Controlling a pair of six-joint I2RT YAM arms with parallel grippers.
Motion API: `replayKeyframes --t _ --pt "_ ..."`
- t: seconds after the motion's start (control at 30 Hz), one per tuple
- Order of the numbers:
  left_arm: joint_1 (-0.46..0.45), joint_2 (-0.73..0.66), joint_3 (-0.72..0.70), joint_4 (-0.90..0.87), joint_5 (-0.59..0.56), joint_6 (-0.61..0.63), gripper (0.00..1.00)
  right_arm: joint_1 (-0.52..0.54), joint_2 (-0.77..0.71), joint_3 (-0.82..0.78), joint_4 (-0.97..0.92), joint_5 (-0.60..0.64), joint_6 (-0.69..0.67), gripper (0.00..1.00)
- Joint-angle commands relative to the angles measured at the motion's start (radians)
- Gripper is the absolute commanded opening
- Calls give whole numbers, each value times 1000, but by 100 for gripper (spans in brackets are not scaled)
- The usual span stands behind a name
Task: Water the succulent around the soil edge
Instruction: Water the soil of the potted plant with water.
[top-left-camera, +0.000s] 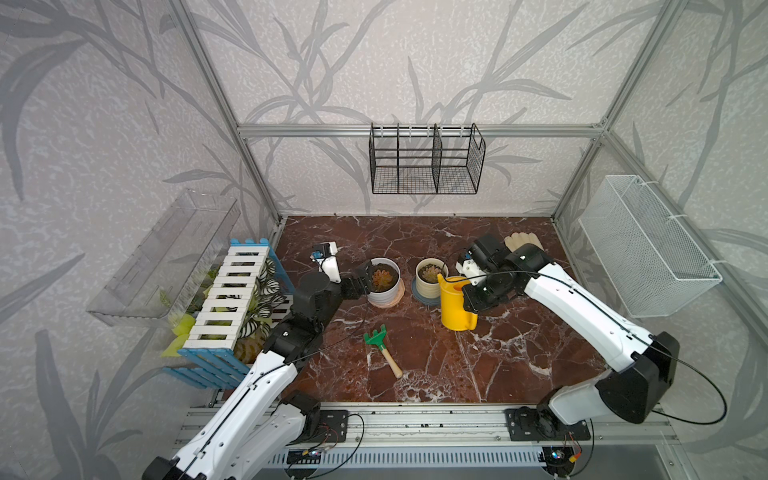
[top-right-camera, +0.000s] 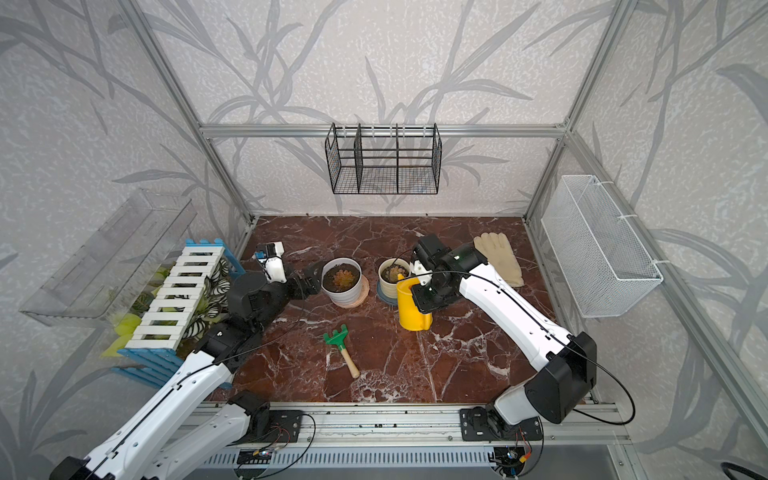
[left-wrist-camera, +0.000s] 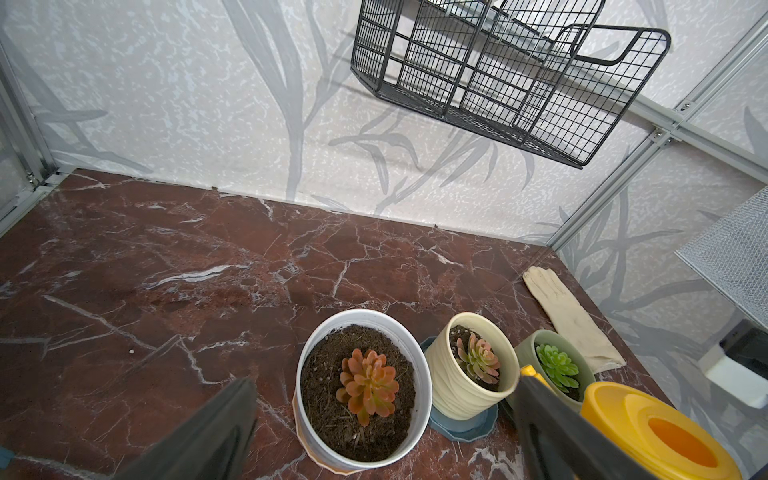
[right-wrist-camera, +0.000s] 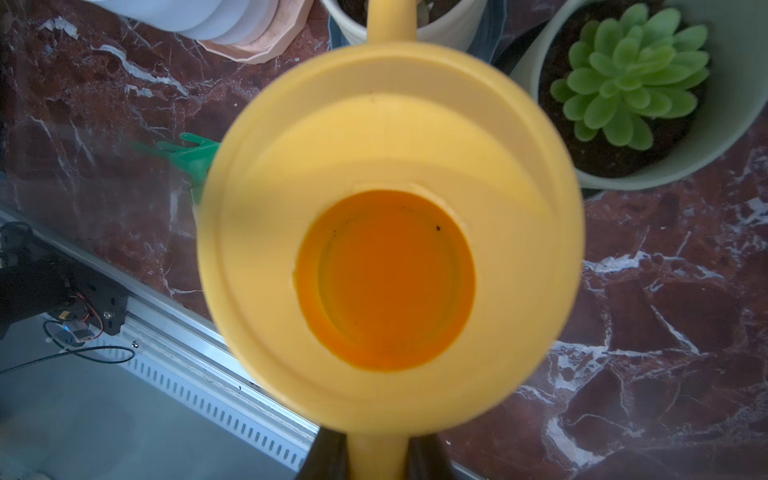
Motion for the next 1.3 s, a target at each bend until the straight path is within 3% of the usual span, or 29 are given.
replayKeyframes --t 0.0,0.33,0.8,1.03,1.27 --pt "7 -16 30 0 4 3 100 -12 -36 -7 -14 18 -8 0" --pt "7 -20 31 0 6 3 100 4 -26 -1 -9 -61 -4 0" --pt "8 -19 29 0 2 4 100 64 7 -5 40 -77 9 0" --pt "10 -20 28 0 -3 5 100 67 -117 -110 173 -50 10 0" --pt "11 -15 29 0 4 3 100 59 -262 -230 191 18 78 0"
